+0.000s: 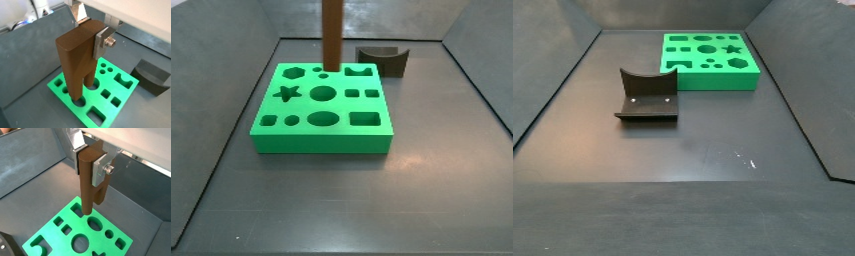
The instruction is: Insert the square-circle object.
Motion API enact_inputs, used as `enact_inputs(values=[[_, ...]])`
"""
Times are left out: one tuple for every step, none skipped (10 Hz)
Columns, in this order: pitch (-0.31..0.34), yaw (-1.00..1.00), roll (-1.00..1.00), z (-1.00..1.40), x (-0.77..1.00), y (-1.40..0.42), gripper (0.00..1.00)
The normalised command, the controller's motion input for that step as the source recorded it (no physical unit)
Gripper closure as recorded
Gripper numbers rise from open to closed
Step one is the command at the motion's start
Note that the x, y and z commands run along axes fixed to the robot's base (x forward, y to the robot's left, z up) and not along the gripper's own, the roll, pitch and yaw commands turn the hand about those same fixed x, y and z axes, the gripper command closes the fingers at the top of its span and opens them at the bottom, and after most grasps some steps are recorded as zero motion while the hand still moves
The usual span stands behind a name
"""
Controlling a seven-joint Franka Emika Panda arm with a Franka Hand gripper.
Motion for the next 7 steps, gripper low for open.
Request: enact_inputs(values=[[-0.1, -0.78, -0.07, -0.89, -0.53, 0.08, 1.0], [-0.087, -0.71, -0.09, -0.89, -0.59, 0.16, 1.0], [-0.066, -0.65, -0.09, -0.82, -0.66, 0.22, 1.0], [-0.073, -0.61, -0.12, -0.88, -0.7, 0.23, 1.0], [-0.067, -0.63, -0.09, -0.79, -0.69, 0.23, 1.0], [-0.13, -0.72, -0.13, -0.08, -0.45, 0.0, 1.0], [-0.161, -0.78, -0.17, 0.0, -0.3, 0.0, 1.0]])
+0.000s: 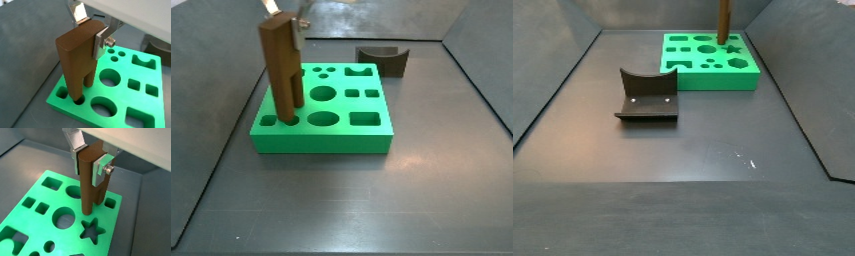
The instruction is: Insert the square-circle object.
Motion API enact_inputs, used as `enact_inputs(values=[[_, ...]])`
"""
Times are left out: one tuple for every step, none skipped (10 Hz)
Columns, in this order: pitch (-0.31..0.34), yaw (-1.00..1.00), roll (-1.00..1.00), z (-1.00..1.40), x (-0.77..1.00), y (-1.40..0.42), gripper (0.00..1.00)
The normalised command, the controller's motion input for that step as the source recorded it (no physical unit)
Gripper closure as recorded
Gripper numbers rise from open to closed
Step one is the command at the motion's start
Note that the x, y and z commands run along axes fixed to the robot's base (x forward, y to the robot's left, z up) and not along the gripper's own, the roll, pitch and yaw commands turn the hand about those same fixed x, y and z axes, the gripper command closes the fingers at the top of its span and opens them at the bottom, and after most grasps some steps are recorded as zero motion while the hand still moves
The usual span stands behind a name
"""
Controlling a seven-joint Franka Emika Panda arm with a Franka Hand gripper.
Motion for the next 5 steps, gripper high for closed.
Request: enact_inputs(values=[[-0.163, -0.79, -0.17, 0.0, -0.27, 0.0, 1.0], [-0.164, -0.79, -0.17, 0.0, -0.27, 0.0, 1.0], [-0.16, -0.8, -0.17, 0.0, -0.24, 0.0, 1.0], [-0.176, -0.9, -0.2, -0.03, -0.04, -0.04, 1.0], [-0.201, -0.92, -0.22, -0.05, 0.0, -0.03, 1.0]])
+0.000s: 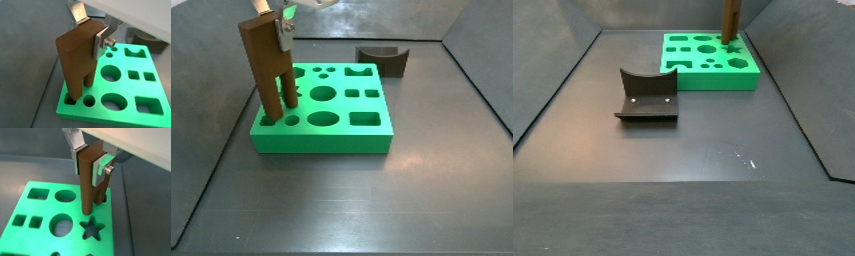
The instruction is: Insert the square-circle object.
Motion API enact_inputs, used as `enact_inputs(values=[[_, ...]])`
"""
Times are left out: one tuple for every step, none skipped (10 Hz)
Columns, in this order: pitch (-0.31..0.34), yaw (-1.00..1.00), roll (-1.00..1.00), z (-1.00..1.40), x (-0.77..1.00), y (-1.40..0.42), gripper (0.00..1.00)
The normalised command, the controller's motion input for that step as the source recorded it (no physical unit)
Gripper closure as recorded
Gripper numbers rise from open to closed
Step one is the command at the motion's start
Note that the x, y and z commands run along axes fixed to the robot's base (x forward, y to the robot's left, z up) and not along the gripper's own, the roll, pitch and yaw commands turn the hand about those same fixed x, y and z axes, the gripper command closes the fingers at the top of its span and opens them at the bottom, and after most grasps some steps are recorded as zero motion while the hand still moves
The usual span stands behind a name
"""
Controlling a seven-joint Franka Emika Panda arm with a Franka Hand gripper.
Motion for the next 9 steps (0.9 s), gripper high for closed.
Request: enact_inputs(values=[[-0.203, -0.92, -0.22, -0.05, 0.0, -0.03, 1.0], [-0.199, -0.92, -0.22, -0.05, 0.0, -0.03, 1.0], [-0.197, -0.92, -0.22, -0.04, 0.0, -0.03, 1.0], [-0.186, -0.92, -0.22, -0.02, 0.0, -0.02, 1.0], [-0.156, -0.94, -0.21, 0.0, 0.0, -0.01, 1.0], [-0.087, -0.99, -0.15, 0.03, 0.0, 0.0, 1.0], [-0.044, -1.0, -0.07, 0.11, 0.0, 0.0, 1.0], [-0.019, -1.0, 0.0, 0.1, 0.0, 0.0, 1.0], [-0.014, -1.0, 0.0, 0.08, 0.0, 0.0, 1.0]])
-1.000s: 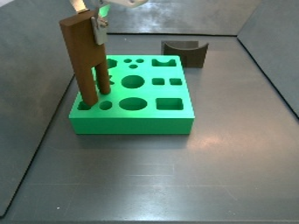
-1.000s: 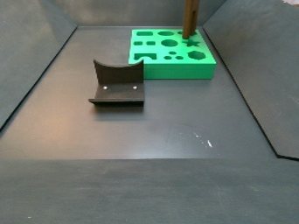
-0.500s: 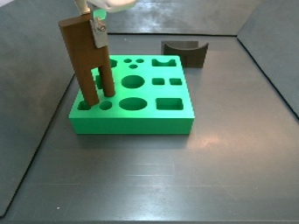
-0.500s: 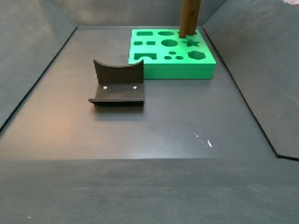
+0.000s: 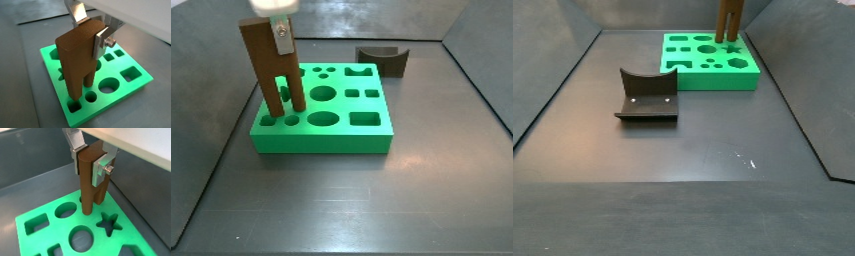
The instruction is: Insert the square-circle object.
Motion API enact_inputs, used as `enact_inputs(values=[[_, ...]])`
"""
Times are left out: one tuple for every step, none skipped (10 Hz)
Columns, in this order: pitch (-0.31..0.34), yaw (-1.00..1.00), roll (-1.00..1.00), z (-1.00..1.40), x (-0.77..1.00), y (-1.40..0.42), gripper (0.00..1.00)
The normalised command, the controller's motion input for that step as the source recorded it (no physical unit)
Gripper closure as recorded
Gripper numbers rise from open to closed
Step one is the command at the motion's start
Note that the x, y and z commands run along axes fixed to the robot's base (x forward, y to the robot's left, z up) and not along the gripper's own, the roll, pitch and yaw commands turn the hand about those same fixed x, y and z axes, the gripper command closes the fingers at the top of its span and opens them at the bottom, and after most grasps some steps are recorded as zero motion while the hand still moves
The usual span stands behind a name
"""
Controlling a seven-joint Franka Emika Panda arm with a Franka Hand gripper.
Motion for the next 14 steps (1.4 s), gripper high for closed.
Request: enact_inputs(values=[[-0.076, -0.7, -0.04, 0.0, 0.0, -0.46, 1.0], [-0.076, -0.56, -0.01, 0.0, 0.0, -0.64, 1.0], [0.0, -0.95, 0.0, 0.0, 0.0, -0.21, 1.0], [-0.004, -0.81, 0.01, 0.01, 0.0, -0.25, 1.0], [0.0, 0.0, -0.01, -0.02, 0.0, 0.0, 1.0], [0.0, -0.13, -0.01, -0.31, 0.0, 0.0, 1.0], [0.0, -0.11, -0.04, -0.51, 0.0, 0.0, 1.0], [0.0, -0.07, 0.0, -0.57, -0.01, 0.05, 1.0], [0.0, -0.03, -0.07, -0.53, 0.09, 0.01, 1.0], [0.0, -0.12, -0.07, -0.7, 0.3, 0.03, 1.0], [0.013, -0.28, -0.07, -0.71, 0.14, 0.17, 1.0], [0.0, -0.21, -0.16, -0.72, 0.01, 0.15, 1.0], [-0.08, -0.13, -0.14, -0.81, 0.0, 0.08, 1.0], [-0.04, 0.0, 0.03, -0.67, 0.0, 0.0, 1.0]])
